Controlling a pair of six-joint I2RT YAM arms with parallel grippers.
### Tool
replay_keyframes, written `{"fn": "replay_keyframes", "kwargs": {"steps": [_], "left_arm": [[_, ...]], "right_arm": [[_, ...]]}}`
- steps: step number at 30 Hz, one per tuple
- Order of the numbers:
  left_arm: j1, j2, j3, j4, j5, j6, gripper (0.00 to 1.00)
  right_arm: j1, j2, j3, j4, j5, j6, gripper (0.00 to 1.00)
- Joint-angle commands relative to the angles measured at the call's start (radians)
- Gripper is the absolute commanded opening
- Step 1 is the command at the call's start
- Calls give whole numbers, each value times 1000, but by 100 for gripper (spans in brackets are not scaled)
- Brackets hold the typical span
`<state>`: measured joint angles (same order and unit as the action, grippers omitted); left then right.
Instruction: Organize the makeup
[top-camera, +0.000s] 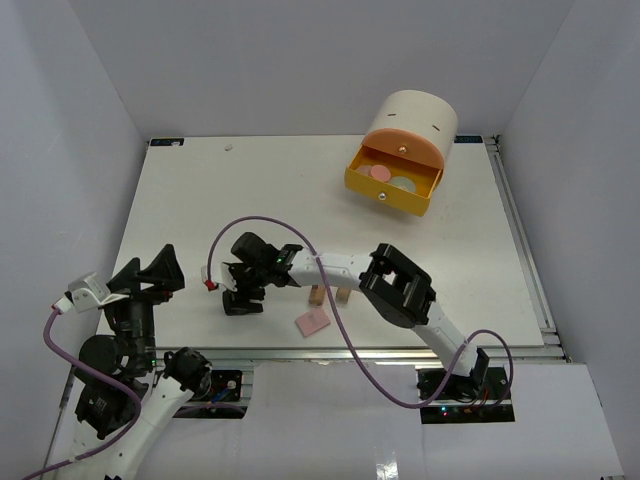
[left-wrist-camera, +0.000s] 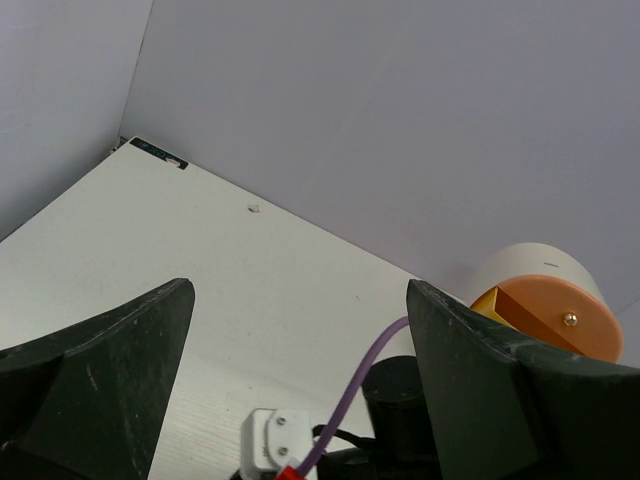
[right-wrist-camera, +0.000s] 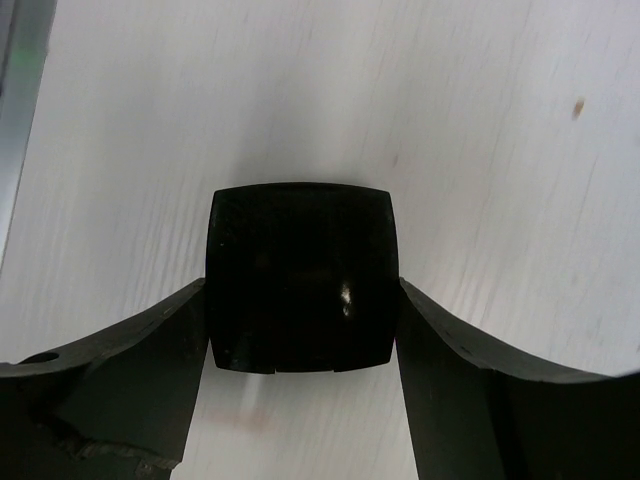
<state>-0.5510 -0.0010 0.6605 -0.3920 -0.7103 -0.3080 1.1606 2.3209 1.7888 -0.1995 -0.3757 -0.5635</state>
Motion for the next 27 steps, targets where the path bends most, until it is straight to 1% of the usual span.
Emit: {"fn": "replay_keyframes", "kwargs": {"steps": [1,5,6,8,12,13,14,16,17,20,24,27], "left_arm": [[0,-35,-9,-2,19,6,98],[0,-23,-18,17,68,17,98],[0,-17,-19,21,88,21,98],[0,8,-22,31,135,26,98],[0,99,-22,45,241,32,98],[0,120,-22,49,262,34,98],[0,126,-22,50,267,35,98],[0,179,-21,51,312,35,98],[0,192,-21,52,323,34,98],[0,219,-21,52,349,33,98],[0,216,-22,53,356,33,98],[0,215,-22,54,363,32,98]], "right_arm": [[-71,-260,-125,-72,-5,-36,8],[-183,-444,-235,-122,-17,-54,8],[-214,-515,-260,-128,-20,-61,8],[-319,-599,-332,-133,-4,-65,8],[-528,-714,-400,-132,84,-38,8],[-574,-733,-411,-132,109,-29,9],[-586,-739,-417,-129,114,-26,10],[-698,-771,-423,-114,167,11,12],[-730,-778,-423,-102,184,25,13],[-810,-793,-431,-64,257,59,15],[-845,-816,-488,22,378,68,20],[-857,-817,-508,56,454,77,23]]}}
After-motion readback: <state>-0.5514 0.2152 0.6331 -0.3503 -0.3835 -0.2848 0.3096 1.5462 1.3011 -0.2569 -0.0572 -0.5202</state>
